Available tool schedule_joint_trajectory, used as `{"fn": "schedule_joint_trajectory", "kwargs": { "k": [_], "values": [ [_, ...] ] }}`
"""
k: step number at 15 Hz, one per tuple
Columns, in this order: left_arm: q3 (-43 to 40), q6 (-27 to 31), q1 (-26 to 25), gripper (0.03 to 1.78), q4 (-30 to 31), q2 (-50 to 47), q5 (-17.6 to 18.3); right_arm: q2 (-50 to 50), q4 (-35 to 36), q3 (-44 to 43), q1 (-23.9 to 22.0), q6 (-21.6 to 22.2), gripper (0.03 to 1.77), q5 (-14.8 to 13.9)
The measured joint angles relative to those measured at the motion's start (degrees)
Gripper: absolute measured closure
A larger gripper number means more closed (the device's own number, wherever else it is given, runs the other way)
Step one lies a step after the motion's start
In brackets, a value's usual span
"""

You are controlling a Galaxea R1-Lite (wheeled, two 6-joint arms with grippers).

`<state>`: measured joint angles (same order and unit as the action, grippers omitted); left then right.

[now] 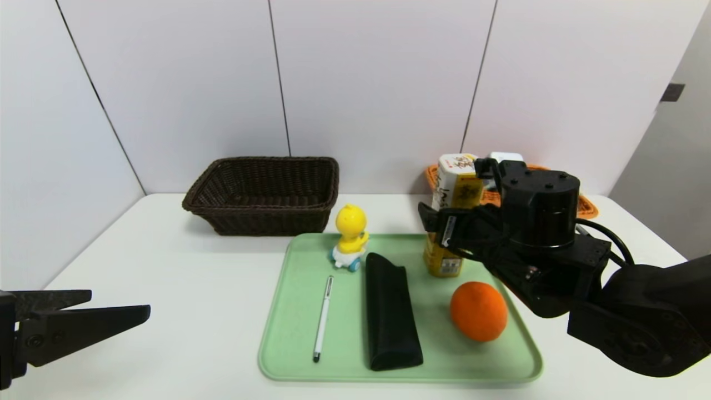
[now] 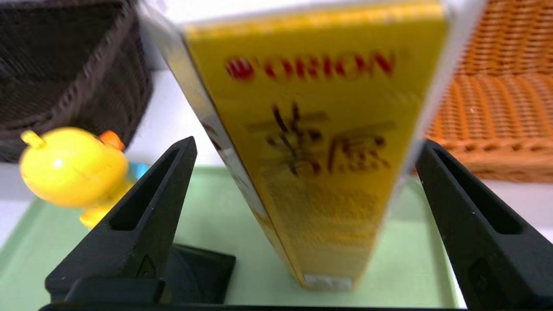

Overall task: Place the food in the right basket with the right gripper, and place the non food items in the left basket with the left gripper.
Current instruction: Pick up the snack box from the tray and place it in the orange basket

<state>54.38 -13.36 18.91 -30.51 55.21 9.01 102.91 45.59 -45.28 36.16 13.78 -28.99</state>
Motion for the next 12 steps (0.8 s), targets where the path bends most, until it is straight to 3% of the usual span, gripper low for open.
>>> {"fn": "schedule_joint_trajectory", "kwargs": {
  "k": [6, 9, 12],
  "values": [
    [-0.1, -0.1, 0.0, 0.12, -0.1, 0.0, 0.1, 2.5, 2.4, -1.6, -1.4, 0.1, 0.09, 0.0],
    [-0.6, -0.4, 0.0, 0.12, 0.2, 0.1, 0.1, 3.1, 2.9, -1.7, -1.5, -0.1, 0.61, 0.2],
    [-0.8, -0.5, 0.1, 0.12, 0.2, 0.1, 0.1, 3.3, 2.9, -1.8, -1.3, 0.0, 0.88, 0.3]
  ]
}}
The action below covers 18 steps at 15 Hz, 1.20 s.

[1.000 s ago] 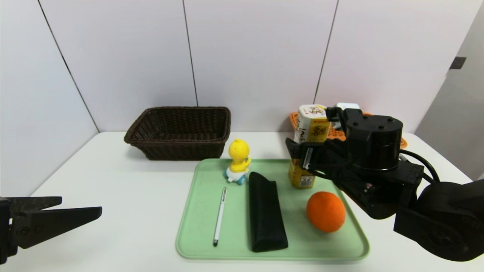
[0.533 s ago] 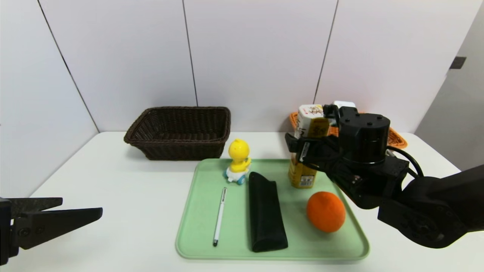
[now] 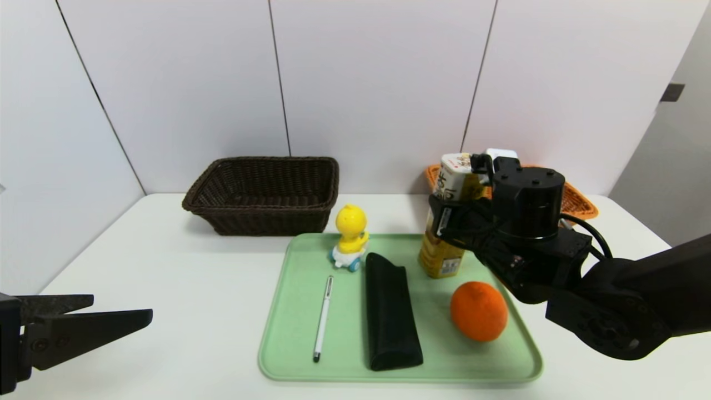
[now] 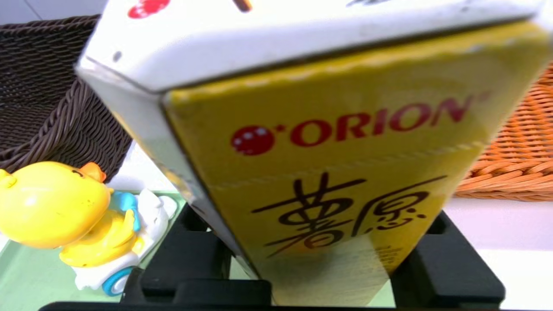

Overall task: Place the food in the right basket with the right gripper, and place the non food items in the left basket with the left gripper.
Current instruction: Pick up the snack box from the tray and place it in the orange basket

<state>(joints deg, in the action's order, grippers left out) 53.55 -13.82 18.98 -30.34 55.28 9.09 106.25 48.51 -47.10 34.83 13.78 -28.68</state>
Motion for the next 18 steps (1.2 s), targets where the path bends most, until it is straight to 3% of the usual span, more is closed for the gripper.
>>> {"fn": "schedule_joint_trajectory", "kwargs": {
  "k": [6, 10, 15, 18],
  "values": [
    [0.0, 0.0, 0.0, 0.12, 0.0, 0.3, 0.1, -1.3, -0.9, -2.1, 0.9, 0.0, 0.90, 0.4],
    [0.1, 0.1, 0.0, 0.12, 0.0, 0.6, 0.2, -4.7, -3.6, -3.1, 5.5, 0.2, 0.91, 0.8],
    [-0.1, 0.0, 0.0, 0.12, 0.0, 0.8, 0.2, -10.5, -17.7, -14.5, 7.8, 0.1, 0.91, 6.1],
    [0.3, -0.1, 0.0, 0.12, 0.8, 1.0, 0.3, -12.2, -27.1, -25.6, 4.2, -0.2, 0.91, 10.4]
  ]
}}
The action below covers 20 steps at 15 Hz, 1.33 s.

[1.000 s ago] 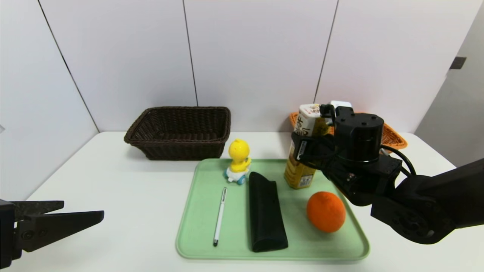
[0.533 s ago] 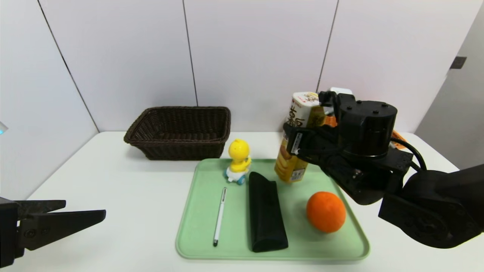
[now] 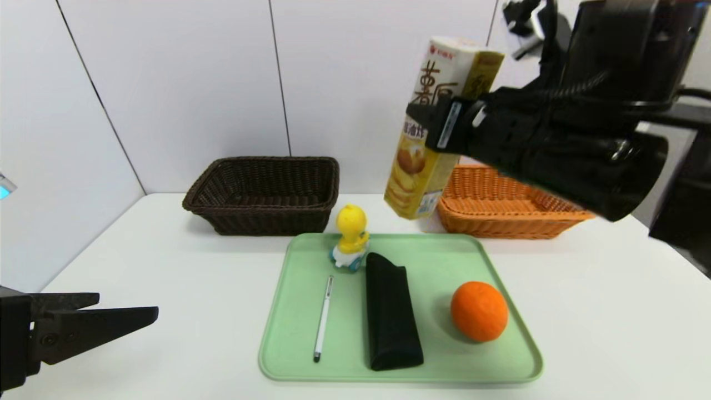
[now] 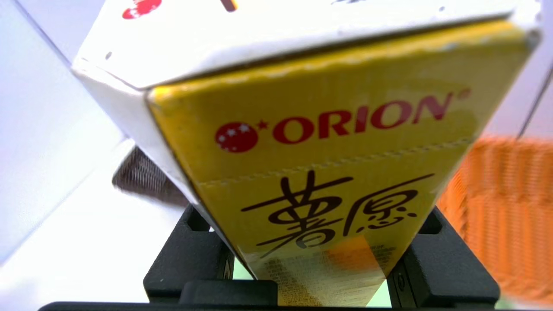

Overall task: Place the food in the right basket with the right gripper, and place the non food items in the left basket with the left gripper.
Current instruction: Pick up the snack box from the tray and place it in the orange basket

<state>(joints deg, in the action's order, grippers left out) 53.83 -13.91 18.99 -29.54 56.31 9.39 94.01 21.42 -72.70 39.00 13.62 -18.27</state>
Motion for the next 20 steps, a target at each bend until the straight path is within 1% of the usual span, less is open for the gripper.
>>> {"fn": "schedule_joint_trajectory", "kwargs": {
  "k": [3, 6, 7, 8, 10, 12, 13, 15, 20],
  "values": [
    [0.2, -0.8, 0.0, 0.12, 4.0, 0.2, 0.0, 0.5, -6.7, -7.4, -9.1, -0.2, 0.91, 5.0],
    [0.2, -1.7, 0.0, 0.12, 8.0, 2.3, -0.3, 3.8, -7.6, -9.5, -17.0, -0.1, 0.91, 9.2],
    [0.3, -1.9, 0.0, 0.12, 9.6, 3.3, -0.6, 5.0, -7.6, -9.7, -18.5, -0.1, 0.91, 9.6],
    [0.3, -2.0, 0.0, 0.12, 11.1, 4.4, -1.4, 6.3, -7.6, -9.8, -19.5, -0.2, 0.91, 9.7],
    [0.4, -2.0, 0.1, 0.12, 15.5, 7.1, -4.7, 9.0, -6.5, -10.0, -21.2, -0.5, 0.91, 9.5],
    [0.4, -1.9, 0.6, 0.12, 20.3, 9.7, -7.9, 12.4, -1.6, -10.0, -22.5, -0.7, 0.91, 9.3],
    [0.4, -1.8, 1.1, 0.12, 21.8, 10.7, -9.1, 14.1, 1.3, -10.1, -23.0, -1.5, 0.91, 9.1],
    [0.4, -1.9, 1.5, 0.12, 22.7, 12.3, -9.6, 17.2, 4.4, -10.1, -23.8, -3.4, 0.91, 8.7],
    [0.4, -1.9, 2.3, 0.12, 22.7, 14.3, -9.5, 23.2, 7.0, -11.9, -25.6, -4.1, 0.91, 8.3]
  ]
}}
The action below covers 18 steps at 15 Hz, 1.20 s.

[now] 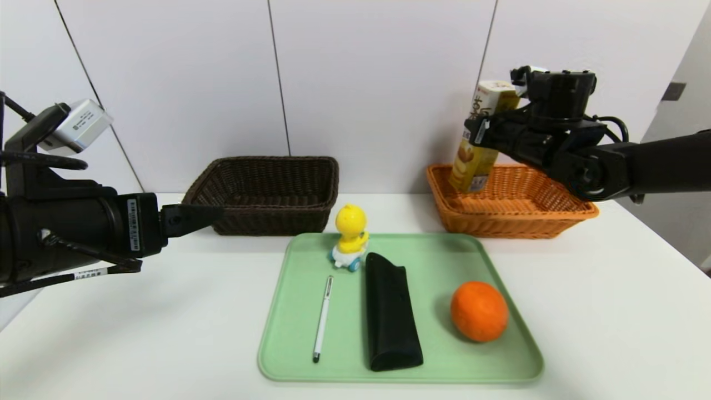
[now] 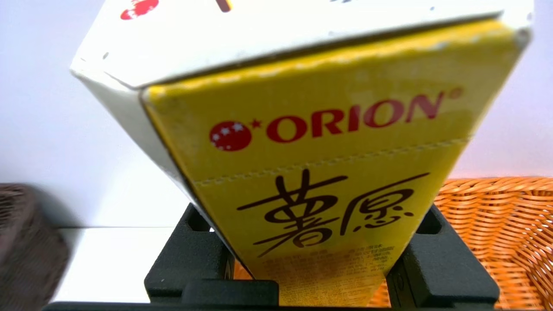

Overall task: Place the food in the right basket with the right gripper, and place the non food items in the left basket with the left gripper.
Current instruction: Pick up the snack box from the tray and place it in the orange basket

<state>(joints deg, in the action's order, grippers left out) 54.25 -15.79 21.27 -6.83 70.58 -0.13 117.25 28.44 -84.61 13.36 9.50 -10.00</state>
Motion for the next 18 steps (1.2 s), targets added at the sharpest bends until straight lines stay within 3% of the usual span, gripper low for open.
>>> {"fn": "schedule_joint_trajectory", "kwargs": {
  "k": [10, 14, 18],
  "values": [
    [0.0, -0.2, 1.7, 0.12, 0.9, 2.5, 0.1, 6.2, 2.6, -0.3, -0.7, -0.9, 0.91, -0.2],
    [0.0, -0.2, 1.8, 0.12, 1.9, 3.1, 0.1, 6.9, 2.8, -0.8, -0.6, -0.7, 0.58, -0.1],
    [-0.1, -0.1, 1.8, 0.12, 2.8, 3.5, 0.1, 6.3, 2.1, -1.1, -0.6, -0.8, 0.38, -0.2]
  ]
}}
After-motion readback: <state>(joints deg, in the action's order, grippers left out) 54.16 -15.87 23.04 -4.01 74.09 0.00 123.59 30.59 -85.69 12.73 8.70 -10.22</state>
